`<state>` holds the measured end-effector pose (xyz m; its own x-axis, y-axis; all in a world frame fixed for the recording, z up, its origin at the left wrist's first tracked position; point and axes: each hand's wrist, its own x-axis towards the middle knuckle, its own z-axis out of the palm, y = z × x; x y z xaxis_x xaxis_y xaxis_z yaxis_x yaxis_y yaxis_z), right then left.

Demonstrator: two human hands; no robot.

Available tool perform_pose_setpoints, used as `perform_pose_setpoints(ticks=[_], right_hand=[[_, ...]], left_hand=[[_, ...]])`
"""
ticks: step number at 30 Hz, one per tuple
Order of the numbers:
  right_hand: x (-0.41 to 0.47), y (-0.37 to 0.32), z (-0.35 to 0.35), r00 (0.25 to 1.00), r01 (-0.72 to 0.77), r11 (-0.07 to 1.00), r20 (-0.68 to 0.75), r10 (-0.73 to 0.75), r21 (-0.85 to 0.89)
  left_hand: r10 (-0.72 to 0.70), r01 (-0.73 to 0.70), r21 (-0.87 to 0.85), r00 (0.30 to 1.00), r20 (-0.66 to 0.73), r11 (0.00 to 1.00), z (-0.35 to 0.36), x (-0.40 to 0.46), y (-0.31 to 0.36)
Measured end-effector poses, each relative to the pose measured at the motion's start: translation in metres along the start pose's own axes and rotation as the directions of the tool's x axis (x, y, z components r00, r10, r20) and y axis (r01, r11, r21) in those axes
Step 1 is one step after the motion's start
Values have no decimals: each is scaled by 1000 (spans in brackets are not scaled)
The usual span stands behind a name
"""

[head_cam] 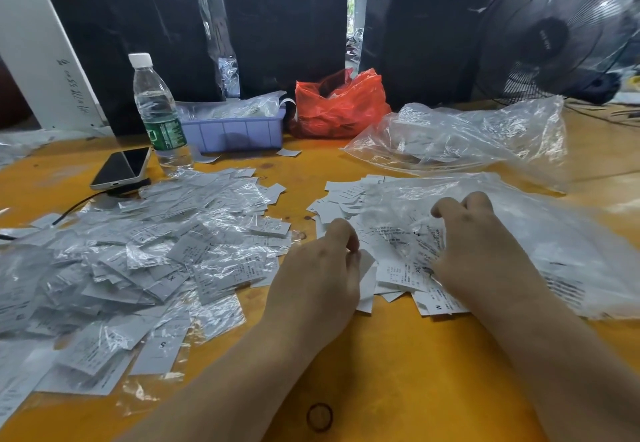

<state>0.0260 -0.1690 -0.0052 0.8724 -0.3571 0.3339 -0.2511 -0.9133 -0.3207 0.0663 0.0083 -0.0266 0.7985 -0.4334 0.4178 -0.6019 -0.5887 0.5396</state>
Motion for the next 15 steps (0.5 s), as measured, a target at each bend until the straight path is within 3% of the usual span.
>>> perform_pose_setpoints(ticks=[4, 9, 15], right_hand=[[-1, -6, -2, 974, 163, 980, -176, -141, 118], [-4, -14, 2, 893, 417, 867, -299, -336, 272], [-5, -22, 8, 888, 453, 787, -293, -355, 419]], left_hand=[[11, -12, -34, 1000, -11, 999, 0, -1, 0], [0, -1, -66, 1000, -18, 998, 2, 0, -3], [-36, 34, -107, 999, -18, 994, 1, 1, -8]])
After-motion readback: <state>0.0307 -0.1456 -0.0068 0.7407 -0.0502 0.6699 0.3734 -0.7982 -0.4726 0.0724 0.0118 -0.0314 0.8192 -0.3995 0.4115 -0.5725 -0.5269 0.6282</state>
